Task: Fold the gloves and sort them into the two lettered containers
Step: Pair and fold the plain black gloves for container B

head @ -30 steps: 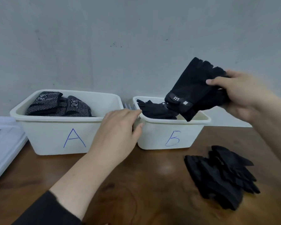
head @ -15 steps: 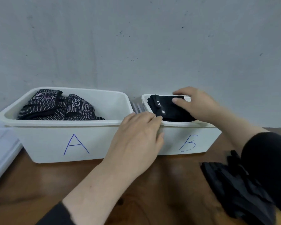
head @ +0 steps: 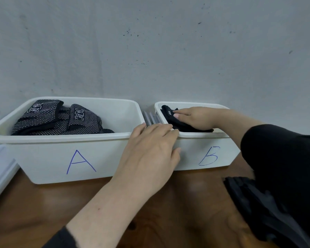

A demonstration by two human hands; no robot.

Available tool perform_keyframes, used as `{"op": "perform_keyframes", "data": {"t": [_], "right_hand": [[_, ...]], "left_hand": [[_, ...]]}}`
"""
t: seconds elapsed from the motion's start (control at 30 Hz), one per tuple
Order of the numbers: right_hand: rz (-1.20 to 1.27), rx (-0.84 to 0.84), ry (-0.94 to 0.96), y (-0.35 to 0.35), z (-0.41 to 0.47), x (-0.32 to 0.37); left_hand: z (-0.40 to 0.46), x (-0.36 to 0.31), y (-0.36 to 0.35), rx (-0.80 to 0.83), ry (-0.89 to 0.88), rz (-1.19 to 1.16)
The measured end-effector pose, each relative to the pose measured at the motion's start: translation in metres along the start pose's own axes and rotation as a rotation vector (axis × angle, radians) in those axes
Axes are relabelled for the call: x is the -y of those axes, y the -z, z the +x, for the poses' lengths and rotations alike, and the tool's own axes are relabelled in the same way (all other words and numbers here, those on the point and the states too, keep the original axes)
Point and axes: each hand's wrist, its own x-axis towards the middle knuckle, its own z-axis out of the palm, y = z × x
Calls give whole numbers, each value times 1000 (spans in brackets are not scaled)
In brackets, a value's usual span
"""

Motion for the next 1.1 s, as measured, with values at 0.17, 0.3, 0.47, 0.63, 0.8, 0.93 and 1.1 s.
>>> {"op": "perform_keyframes", "data": {"t": [0.17, 0.3, 0.47, 0.63, 0.8, 0.93, 1.1], "right_hand": [[18, 6, 20, -5, 5, 2], [196, -369, 51, 12, -20, 5], [447, -853, 192, -2, -126, -2], [291, -727, 38, -86, -218, -49], [233, -539, -267, -149, -263, -92], [307, -375, -305, -164, -270, -105], [401, -260, -246, -162, -276, -111]], "left_hand": [[1, 3, -2, -12, -16, -3], [0, -2, 0, -134, -13, -95], [-32, -48, -14, -136, -93, -293], [-70, -103, -49, 356, -164, -330], [-75, -130, -57, 418, -123, -365], [-79, -155, -59, 480, -148, -349], [-82, -169, -74, 585, -210, -213]]}}
